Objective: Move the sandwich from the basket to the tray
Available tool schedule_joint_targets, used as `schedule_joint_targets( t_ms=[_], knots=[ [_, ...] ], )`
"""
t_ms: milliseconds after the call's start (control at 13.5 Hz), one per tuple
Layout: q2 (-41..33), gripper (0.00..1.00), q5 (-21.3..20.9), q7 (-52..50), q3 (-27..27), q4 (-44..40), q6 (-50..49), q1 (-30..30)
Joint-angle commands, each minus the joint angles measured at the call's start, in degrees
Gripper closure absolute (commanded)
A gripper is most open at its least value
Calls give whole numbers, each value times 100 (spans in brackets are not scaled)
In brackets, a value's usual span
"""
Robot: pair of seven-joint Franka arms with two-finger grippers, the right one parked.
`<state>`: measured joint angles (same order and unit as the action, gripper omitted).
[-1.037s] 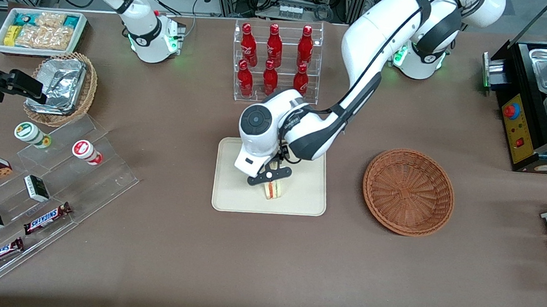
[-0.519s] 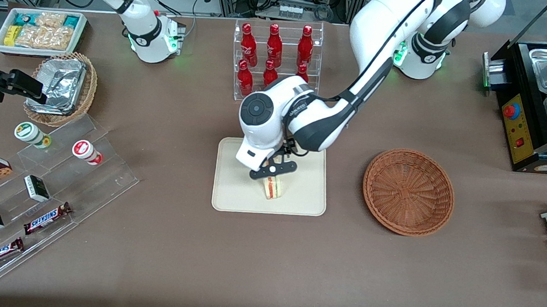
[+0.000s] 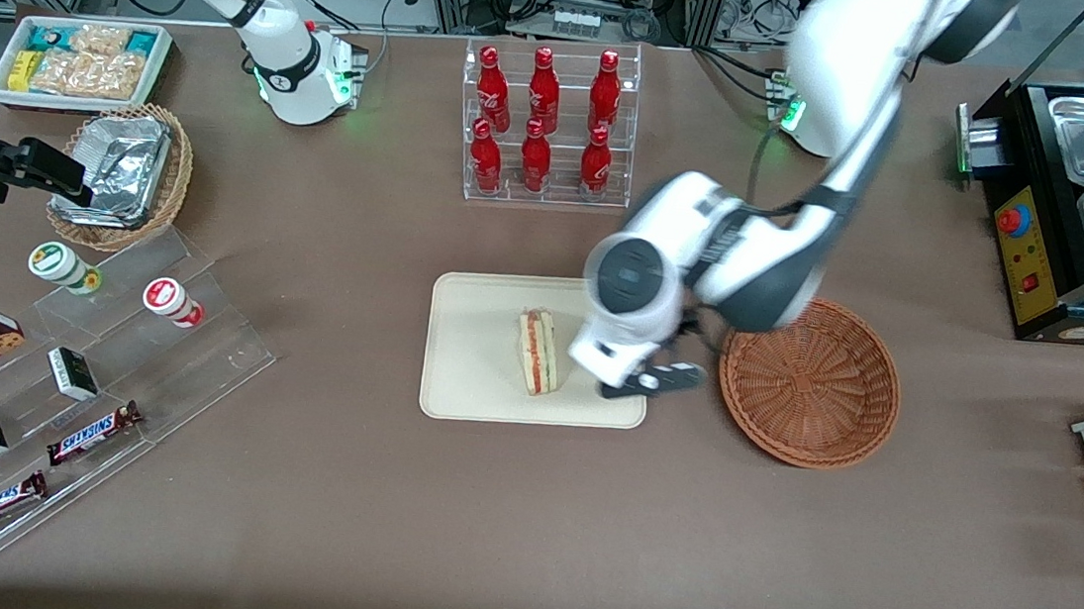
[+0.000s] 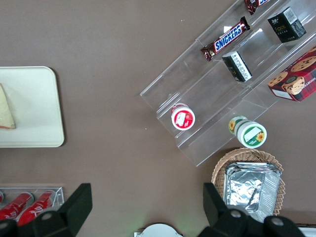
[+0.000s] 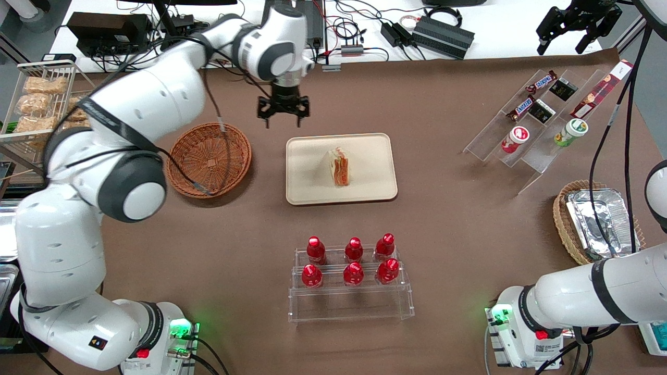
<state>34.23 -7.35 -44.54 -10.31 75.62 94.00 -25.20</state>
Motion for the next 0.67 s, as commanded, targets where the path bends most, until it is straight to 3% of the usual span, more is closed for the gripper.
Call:
schedule_joint_targets(
  t_ms=[0, 296, 593],
  knots=[
    [-1022, 0, 59, 795, -68, 1312, 214, 514],
    [-1865, 0, 287, 1928, -68, 2139, 338, 1199],
    [-2613, 0, 489, 3703, -59, 2536, 102, 1965]
  ],
)
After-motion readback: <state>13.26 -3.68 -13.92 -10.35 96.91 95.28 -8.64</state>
